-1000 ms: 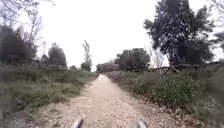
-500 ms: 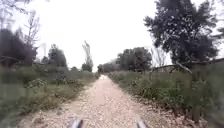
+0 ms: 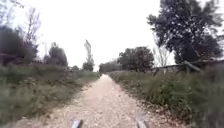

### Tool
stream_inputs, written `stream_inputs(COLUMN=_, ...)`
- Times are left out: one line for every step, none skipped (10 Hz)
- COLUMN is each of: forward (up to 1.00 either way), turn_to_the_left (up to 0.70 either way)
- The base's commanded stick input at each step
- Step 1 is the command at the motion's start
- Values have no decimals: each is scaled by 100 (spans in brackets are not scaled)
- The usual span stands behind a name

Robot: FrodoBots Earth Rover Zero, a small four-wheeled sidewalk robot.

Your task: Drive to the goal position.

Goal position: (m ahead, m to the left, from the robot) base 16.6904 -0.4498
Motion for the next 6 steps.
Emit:
stream_inputs(forward=70, turn_to_the_left=0)
stream_inputs(forward=70, turn_to_the_left=0)
stream_inputs(forward=70, turn_to_the_left=0)
stream_inputs(forward=70, turn_to_the_left=0)
stream_inputs(forward=70, turn_to_the_left=0)
stream_inputs(forward=70, turn_to_the_left=0)
